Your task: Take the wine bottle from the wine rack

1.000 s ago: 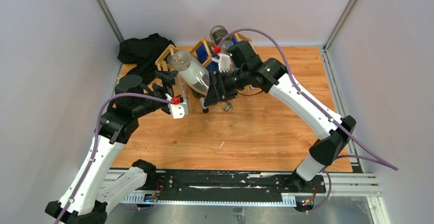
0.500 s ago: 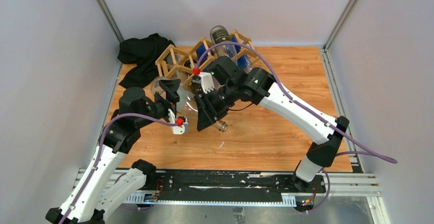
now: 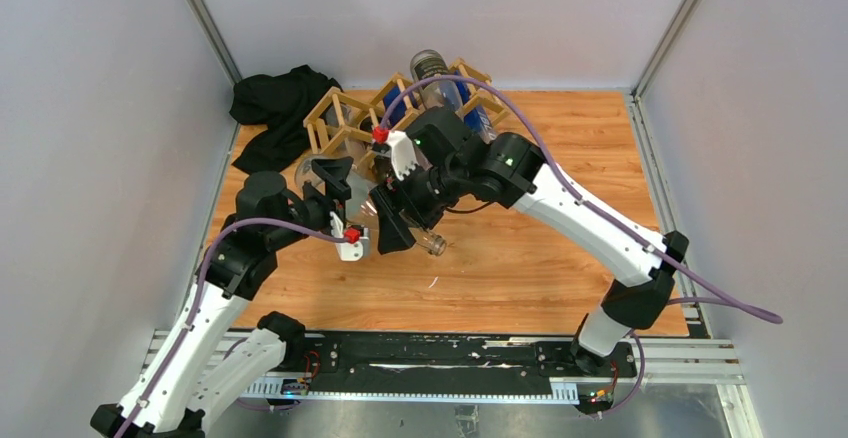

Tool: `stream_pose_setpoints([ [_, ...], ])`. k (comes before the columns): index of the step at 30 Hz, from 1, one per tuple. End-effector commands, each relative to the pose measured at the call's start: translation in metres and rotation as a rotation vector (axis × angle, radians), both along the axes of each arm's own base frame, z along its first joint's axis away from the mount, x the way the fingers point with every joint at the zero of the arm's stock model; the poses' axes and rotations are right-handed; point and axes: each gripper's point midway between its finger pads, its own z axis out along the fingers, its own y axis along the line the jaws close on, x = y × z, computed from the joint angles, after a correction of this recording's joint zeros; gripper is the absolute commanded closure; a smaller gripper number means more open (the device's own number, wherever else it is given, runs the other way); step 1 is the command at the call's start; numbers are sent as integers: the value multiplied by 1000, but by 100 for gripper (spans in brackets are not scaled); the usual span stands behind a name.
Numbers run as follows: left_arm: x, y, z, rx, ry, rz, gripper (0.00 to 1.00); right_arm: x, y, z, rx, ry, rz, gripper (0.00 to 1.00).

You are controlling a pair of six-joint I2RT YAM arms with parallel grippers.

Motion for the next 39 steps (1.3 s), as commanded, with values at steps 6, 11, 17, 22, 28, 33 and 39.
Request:
stream_pose_setpoints([
  [6, -8, -6, 64, -342, -75, 15, 100, 32, -38, 80, 168, -323, -151, 5],
  [11, -13, -7, 70, -505, 123, 65, 100, 50, -68, 118, 221, -475, -292, 3],
  [17, -23, -12, 69, -676, 322, 94, 100, 53, -88, 165, 387, -581, -399, 2],
  [22, -36, -25, 71, -799, 551, 94, 100, 55, -72, 176, 473, -594, -378, 1],
  [28, -55, -41, 76, -883, 747, 41, 100, 63, -36, 183, 530, -574, -323, 1],
  [33, -64, -48, 74, -888, 845, 16, 100, 69, -9, 191, 596, -547, -295, 6],
  [39, -71, -52, 63, -854, 924, 12, 100, 78, 17, 188, 607, -514, -276, 21],
])
